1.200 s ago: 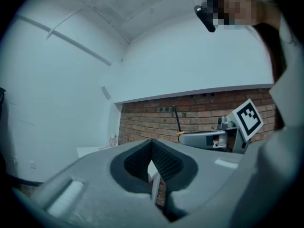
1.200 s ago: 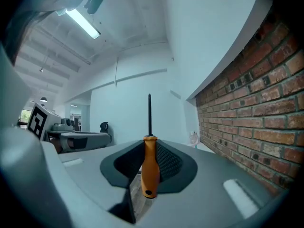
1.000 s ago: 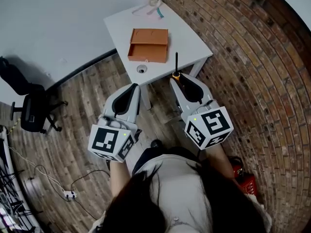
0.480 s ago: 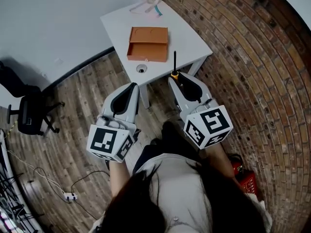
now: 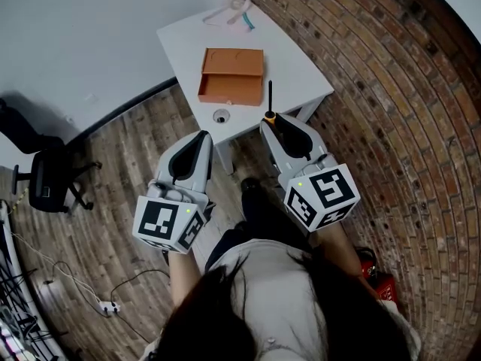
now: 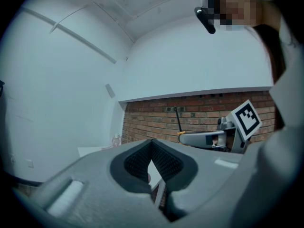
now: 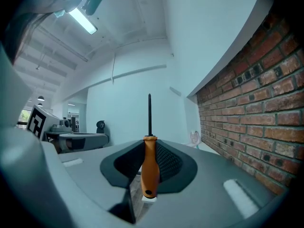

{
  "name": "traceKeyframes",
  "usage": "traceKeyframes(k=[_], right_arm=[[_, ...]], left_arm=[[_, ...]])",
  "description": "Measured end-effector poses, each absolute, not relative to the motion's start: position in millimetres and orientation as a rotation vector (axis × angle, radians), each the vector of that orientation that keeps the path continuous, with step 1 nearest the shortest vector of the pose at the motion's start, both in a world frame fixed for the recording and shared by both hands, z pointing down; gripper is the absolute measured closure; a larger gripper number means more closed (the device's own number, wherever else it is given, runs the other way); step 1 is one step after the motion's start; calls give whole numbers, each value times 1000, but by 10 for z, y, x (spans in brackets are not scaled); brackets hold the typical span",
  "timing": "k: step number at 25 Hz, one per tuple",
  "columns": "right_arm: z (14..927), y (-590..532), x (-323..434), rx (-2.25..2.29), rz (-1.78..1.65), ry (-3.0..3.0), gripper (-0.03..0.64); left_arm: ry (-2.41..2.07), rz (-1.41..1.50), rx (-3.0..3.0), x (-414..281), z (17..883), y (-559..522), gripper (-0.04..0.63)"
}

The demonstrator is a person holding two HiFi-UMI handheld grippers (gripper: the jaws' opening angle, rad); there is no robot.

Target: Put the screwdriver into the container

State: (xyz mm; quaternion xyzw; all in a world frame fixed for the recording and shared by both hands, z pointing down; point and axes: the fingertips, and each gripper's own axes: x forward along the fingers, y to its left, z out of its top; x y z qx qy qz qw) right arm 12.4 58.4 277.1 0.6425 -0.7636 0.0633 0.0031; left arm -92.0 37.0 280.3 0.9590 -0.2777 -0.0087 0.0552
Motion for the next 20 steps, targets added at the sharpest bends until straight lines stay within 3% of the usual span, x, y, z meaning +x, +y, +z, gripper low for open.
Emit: traceKeyframes(k=[20], right_arm=[[2991,-477,574,1905,237,-2422,537]], left_arm=[[-927,-23,2879,-526,2835,-590,595]])
